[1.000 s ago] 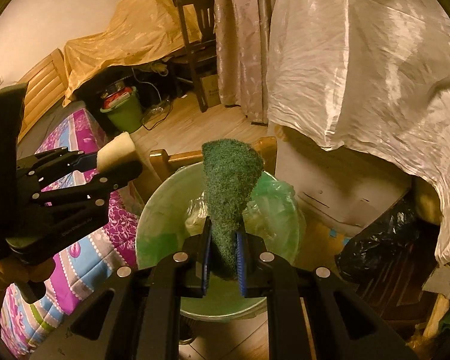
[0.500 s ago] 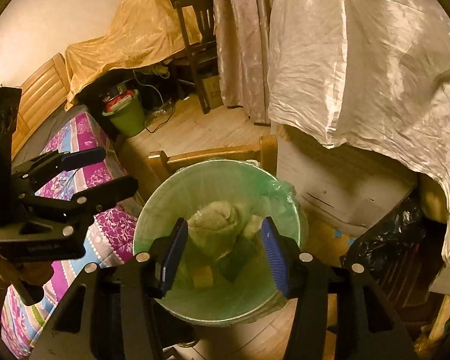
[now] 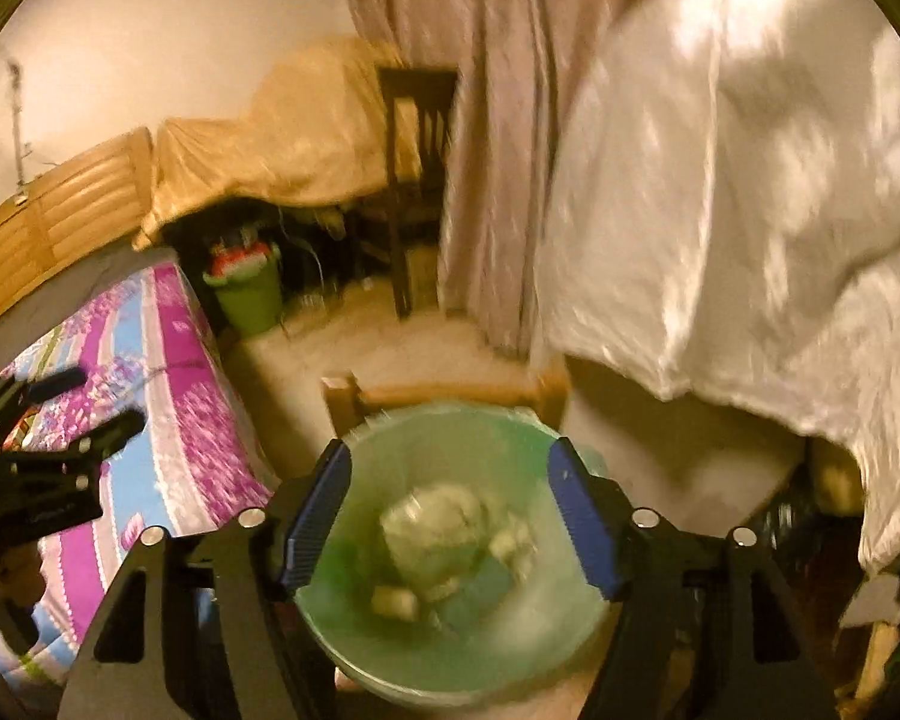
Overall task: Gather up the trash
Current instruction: 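Grasp the blue bottle cap with the left tool while the right tool grasps the gold foil packet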
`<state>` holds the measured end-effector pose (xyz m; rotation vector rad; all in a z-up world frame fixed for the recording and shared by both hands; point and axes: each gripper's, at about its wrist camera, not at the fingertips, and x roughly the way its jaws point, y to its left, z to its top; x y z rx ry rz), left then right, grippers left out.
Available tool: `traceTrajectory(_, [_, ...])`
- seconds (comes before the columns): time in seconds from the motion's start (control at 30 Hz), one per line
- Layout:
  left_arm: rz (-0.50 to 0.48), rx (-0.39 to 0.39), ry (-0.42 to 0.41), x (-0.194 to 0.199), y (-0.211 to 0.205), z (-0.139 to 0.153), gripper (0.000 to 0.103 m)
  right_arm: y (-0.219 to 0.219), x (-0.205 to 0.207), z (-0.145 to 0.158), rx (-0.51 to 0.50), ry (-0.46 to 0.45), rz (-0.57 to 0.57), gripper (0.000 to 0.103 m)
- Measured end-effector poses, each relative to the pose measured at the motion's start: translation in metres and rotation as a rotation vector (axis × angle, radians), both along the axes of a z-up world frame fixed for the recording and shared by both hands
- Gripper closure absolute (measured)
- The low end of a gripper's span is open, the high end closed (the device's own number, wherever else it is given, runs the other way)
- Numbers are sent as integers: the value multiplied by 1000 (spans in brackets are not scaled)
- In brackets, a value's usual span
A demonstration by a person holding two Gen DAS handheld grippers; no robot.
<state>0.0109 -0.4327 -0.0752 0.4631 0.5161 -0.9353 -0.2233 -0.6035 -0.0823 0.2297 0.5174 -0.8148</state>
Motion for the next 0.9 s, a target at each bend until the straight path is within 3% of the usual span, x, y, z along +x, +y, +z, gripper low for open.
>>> traceTrajectory(0.13, [139, 27, -44, 22, 65, -13, 21, 57, 32, 2, -81, -47, 117, 24])
traceTrajectory(0.23, [246, 38, -59, 37, 121, -20, 21, 95, 65, -2, -70, -40, 232, 22])
traceTrajectory(0.43, [465, 32, -3, 62, 251, -28, 21, 160, 130, -14, 11, 4, 448, 22])
traceTrajectory(0.57, [552, 50, 61, 79, 324, -44, 21, 218, 186, -27, 40, 78, 660, 22])
traceTrajectory(0.67, [575, 43, 170, 103, 377, -63, 21, 259, 222, -34, 63, 107, 818, 22])
traceTrajectory(0.77, [579, 27, 209, 125, 413, -77, 21, 310, 270, -46, 58, 152, 1034, 22])
traceTrajectory(0.9, [499, 29, 256, 150, 425, -94, 23, 366, 327, -66, 32, 243, 1254, 22])
